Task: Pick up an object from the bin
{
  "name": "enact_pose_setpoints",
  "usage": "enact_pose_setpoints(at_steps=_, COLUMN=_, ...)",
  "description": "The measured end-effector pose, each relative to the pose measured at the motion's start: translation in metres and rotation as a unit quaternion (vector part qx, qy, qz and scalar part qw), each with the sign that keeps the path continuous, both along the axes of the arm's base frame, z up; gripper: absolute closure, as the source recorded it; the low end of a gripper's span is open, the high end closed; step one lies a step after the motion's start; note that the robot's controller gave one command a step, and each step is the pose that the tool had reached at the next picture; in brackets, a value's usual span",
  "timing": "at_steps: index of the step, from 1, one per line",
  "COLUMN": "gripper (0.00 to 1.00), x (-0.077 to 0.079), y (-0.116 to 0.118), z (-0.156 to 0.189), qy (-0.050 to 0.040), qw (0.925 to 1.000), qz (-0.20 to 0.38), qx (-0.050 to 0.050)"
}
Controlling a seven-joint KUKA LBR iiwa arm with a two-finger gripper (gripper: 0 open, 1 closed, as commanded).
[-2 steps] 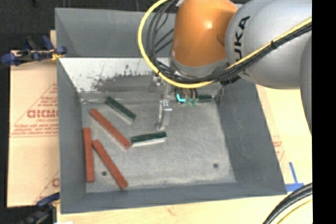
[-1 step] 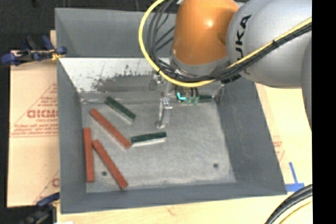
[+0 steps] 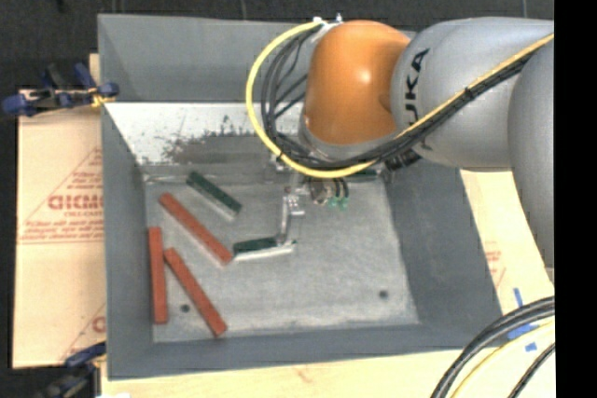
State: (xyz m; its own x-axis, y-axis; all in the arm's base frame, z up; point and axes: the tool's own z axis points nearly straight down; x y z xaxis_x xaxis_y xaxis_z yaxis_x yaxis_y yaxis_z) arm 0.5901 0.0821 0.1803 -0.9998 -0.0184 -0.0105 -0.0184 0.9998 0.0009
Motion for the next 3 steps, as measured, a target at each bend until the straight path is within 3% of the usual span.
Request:
enact_pose_setpoints(at_steps=1, gripper=0.0, x=-0.002, y=-0.001, z=-0.061, qy=0.0016, qw=0.9997, qz=-0.025, qx=0.0)
enact_pose_setpoints(at_steps=2, gripper=1.0, x=-0.019, y=0.018, z=-0.11, qy=0.0039, qw=0.9997, qz=-0.025, qx=0.0)
enact_pose_setpoints(at_steps=3, gripper=1.0, x=-0.019, y=0.018, z=-0.11, qy=0.0039, qw=0.9997, qz=-0.026, qx=0.0)
